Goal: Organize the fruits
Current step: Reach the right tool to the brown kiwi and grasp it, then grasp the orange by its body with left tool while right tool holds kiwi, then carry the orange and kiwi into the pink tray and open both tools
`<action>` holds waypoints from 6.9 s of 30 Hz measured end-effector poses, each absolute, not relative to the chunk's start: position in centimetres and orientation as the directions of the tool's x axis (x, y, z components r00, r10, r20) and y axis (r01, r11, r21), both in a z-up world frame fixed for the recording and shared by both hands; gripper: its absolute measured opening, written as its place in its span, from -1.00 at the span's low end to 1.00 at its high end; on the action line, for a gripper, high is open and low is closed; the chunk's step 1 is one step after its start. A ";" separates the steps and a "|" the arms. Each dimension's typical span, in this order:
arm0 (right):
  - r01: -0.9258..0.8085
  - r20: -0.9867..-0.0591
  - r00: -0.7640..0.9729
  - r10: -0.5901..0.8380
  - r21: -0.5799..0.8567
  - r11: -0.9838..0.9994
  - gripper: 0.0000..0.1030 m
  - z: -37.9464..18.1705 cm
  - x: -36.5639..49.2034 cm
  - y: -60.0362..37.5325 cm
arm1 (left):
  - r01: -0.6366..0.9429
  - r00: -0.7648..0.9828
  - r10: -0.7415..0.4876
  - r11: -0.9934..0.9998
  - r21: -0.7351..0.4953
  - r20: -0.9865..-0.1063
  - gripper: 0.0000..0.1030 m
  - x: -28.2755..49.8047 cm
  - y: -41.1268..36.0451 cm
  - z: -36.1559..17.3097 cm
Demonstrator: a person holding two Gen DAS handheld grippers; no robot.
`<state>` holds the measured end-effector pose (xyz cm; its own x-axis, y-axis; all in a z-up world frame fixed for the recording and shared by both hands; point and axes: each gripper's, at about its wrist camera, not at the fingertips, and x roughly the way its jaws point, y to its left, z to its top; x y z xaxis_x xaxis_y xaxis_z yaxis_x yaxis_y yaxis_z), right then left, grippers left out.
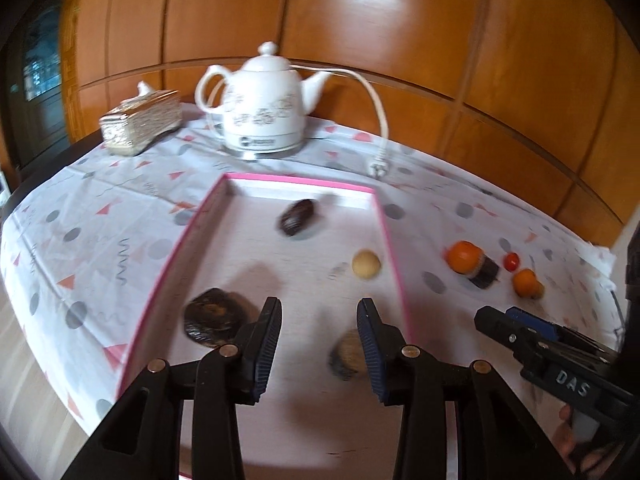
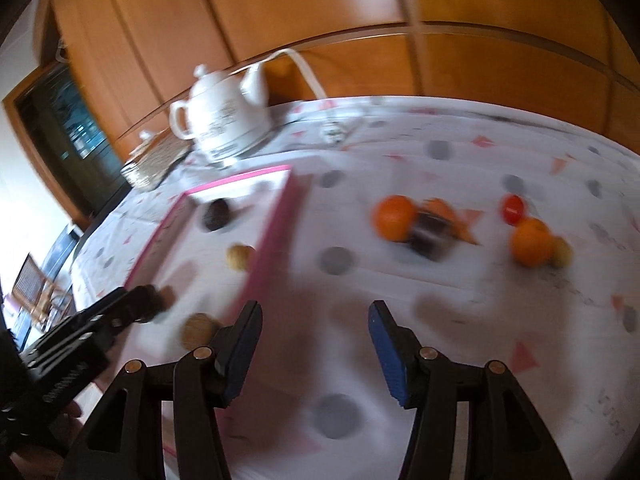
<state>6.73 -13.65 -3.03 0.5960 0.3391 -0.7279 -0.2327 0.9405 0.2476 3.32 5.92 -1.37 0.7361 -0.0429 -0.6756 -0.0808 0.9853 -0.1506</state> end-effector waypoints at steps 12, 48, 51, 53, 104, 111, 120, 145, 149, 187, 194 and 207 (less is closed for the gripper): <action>0.020 -0.744 0.648 0.165 0.234 0.972 0.09 -4.5 6.9 -24.1 | 0.085 0.701 -0.160 0.986 -0.142 -0.694 -0.15 4.6 -0.7 -1.1; 0.034 -0.765 0.639 0.083 0.136 0.990 -0.34 -6.3 13.9 -29.9 | 0.219 0.598 -0.263 0.962 -0.161 -0.757 -0.15 8.1 -8.0 -5.1; 0.017 -0.770 0.627 0.115 0.160 0.987 -0.49 -6.6 14.2 -29.9 | 0.227 0.596 -0.269 0.960 -0.163 -0.757 -0.15 8.3 -8.3 -5.1; 0.009 -0.767 0.629 0.125 0.168 0.986 -0.50 -6.6 14.2 -29.9 | 0.230 0.595 -0.272 0.959 -0.165 -0.757 -0.15 8.5 -8.6 -5.2; 0.186 -0.757 0.653 -0.019 0.136 0.973 -0.49 -6.9 11.1 -33.8 | 0.346 0.570 -0.349 0.923 -0.167 -0.744 -0.27 14.5 -18.4 -6.0; 0.184 -0.767 0.642 -0.027 0.120 0.976 -0.49 -7.0 11.3 -33.6 | 0.295 0.613 -0.290 0.947 -0.127 -0.735 -0.27 10.2 -14.2 -6.0; 0.150 -0.779 0.625 -0.049 0.059 0.987 -0.51 -6.5 10.8 -32.2 | 0.232 0.661 -0.246 0.965 -0.119 -0.708 -0.25 8.4 -11.0 -6.6; 0.080 -0.770 0.638 -0.005 0.060 0.995 -0.49 -7.2 7.9 -28.7 | 0.242 0.644 -0.247 0.964 -0.113 -0.724 -0.24 8.7 -11.4 -7.6; 0.081 -0.767 0.642 -0.007 0.059 0.995 -0.49 -7.2 7.8 -28.6 | 0.243 0.647 -0.242 0.964 -0.105 -0.723 -0.24 8.7 -11.5 -7.6; 0.071 -0.762 0.643 -0.075 -0.038 0.997 -0.50 -7.2 7.8 -27.5 | 0.200 0.674 -0.234 0.971 -0.131 -0.701 -0.28 5.6 -7.6 -2.3; 0.064 -0.764 0.637 -0.107 -0.086 0.994 -0.51 -6.9 7.7 -26.5 | 0.149 0.699 -0.193 0.981 -0.124 -0.689 -0.28 4.8 -4.9 -1.4; -0.195 -0.726 0.660 0.193 0.083 0.977 -0.51 -2.7 7.3 -17.9 | 0.005 0.727 -0.095 0.991 -0.133 -0.680 -0.28 4.4 1.1 -1.1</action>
<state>7.27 -17.85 -2.67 0.6604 0.1932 -0.7257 -0.1947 0.9773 0.0829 4.41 1.13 -1.08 0.7270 -0.0948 -0.6800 0.0049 0.9911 -0.1329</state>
